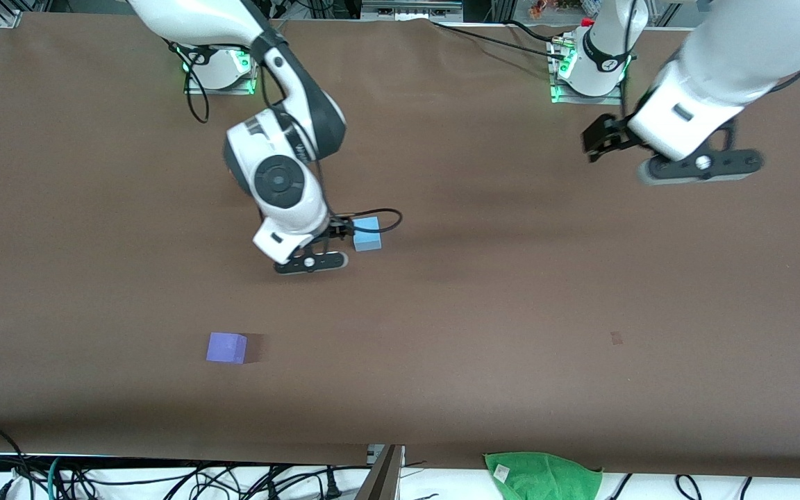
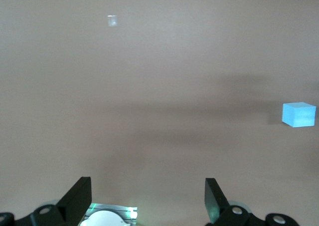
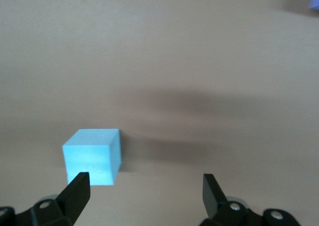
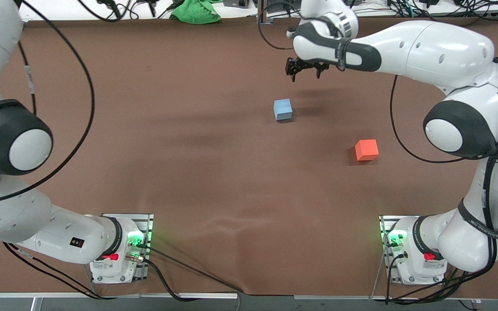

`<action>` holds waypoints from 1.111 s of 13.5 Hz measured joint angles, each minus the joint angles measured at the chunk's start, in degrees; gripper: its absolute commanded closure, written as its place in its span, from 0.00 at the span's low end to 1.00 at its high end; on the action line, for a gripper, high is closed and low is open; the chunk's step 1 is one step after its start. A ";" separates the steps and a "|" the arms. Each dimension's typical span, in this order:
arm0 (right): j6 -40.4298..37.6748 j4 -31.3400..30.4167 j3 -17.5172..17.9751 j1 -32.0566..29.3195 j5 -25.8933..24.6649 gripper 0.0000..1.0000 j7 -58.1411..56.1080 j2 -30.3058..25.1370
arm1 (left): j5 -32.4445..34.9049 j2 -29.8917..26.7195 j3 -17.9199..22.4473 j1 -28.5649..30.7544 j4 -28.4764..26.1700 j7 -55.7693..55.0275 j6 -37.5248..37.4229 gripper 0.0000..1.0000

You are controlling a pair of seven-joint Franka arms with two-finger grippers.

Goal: Place blue block between orange and purple blocks
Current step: 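Grasp the blue cube with the right gripper while the left gripper retracts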

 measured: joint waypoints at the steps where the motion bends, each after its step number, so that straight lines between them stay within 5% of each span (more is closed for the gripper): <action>1: 2.25 -0.87 -0.01 0.78 0.00 0.00 1.43 0.56 | 0.00 -1.93 0.07 1.96 -2.71 3.06 0.94 0.00; 7: 10.68 -3.50 -0.02 4.28 0.00 0.00 5.82 3.75 | 0.31 -10.43 3.22 7.95 -23.06 15.62 15.34 0.00; 15: 15.85 -3.92 -0.12 6.94 0.00 0.00 10.09 7.54 | 1.59 -11.89 3.22 9.94 -24.94 16.85 17.35 0.00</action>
